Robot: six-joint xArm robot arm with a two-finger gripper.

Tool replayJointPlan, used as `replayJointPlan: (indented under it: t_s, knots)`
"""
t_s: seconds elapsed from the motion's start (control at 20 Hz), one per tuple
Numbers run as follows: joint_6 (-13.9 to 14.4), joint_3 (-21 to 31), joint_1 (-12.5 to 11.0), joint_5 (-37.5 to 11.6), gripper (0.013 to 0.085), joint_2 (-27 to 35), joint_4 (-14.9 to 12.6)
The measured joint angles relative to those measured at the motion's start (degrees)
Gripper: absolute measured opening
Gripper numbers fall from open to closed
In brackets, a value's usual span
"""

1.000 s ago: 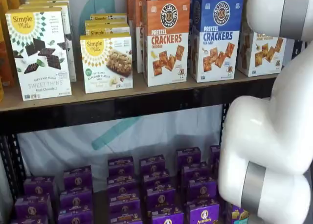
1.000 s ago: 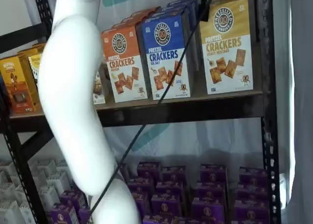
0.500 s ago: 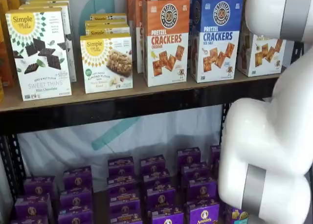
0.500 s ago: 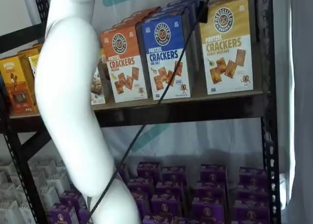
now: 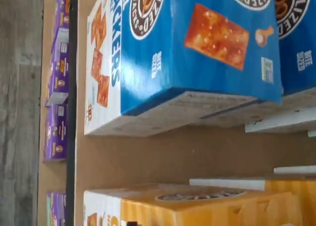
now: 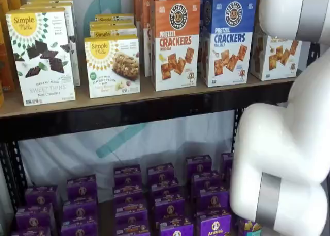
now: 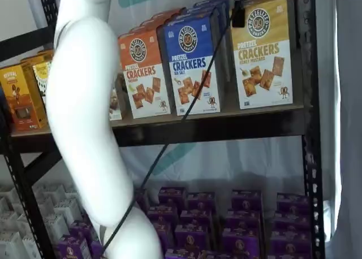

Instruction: Retrieve the yellow and white box located on the top shelf, the sixth one from the left

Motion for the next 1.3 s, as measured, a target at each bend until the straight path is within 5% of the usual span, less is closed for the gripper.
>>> replayJointPlan:
  t_s: [1.3]
  knots:
    - [2.68,-8.52,6.09,7.10,0.0850,5.71,-13.06]
